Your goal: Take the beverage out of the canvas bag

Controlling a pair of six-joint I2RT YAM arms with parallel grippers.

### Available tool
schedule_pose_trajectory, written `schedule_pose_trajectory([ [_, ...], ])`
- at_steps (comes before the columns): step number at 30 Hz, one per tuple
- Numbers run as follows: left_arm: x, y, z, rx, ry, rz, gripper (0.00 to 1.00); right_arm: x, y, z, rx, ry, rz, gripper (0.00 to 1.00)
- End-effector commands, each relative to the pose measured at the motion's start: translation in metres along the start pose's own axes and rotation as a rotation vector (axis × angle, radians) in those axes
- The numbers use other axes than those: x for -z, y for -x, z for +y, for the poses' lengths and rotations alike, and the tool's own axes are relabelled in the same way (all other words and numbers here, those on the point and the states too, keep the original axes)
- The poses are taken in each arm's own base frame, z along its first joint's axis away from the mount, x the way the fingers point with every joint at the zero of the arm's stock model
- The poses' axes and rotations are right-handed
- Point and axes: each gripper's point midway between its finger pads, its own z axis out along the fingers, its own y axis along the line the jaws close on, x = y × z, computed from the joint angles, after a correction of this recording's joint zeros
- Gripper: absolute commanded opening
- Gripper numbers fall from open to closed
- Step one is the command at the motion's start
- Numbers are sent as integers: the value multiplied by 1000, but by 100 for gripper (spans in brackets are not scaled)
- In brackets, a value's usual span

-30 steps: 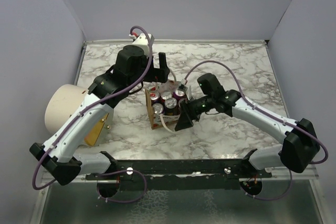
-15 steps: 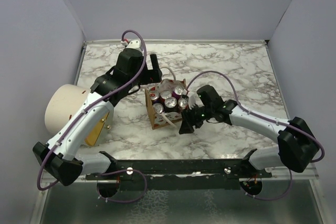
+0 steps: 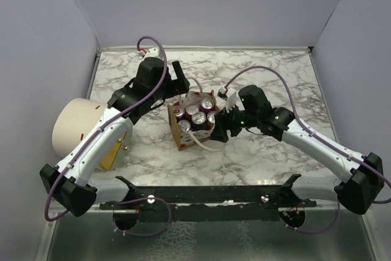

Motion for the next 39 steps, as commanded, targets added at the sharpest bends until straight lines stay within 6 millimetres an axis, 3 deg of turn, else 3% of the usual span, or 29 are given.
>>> schedule_pose_trajectory([
  [1, 8, 42, -14, -9, -29, -117, 95, 19, 35, 3, 28, -59, -47, 68],
  [3, 7, 49, -17, -16, -37, -134, 95, 19, 52, 6, 28, -59, -61, 69],
  [6, 9, 63, -19, -35, -30, -167, 95, 9, 69, -5, -4, -117, -56, 70],
  [11, 17, 89, -18, -38, -11, -236, 95, -17, 79, -22, -40, -190, 29, 74],
  [14, 19, 91, -19, -45, -18, -243, 95, -24, 82, -25, -23, -234, 55, 77],
  [20, 28, 93, -9, -39, 7, -251, 95, -40, 80, -23, 45, -304, 106, 89],
  [26, 40, 93, 2, -19, 35, -278, 96, -55, 78, -21, 127, -390, 156, 88],
  [33, 56, 97, 10, -23, 53, -308, 96, -68, 73, -31, 168, -483, 212, 85],
  [39, 56, 94, 13, -16, 53, -308, 96, -77, 67, -32, 181, -505, 237, 83],
])
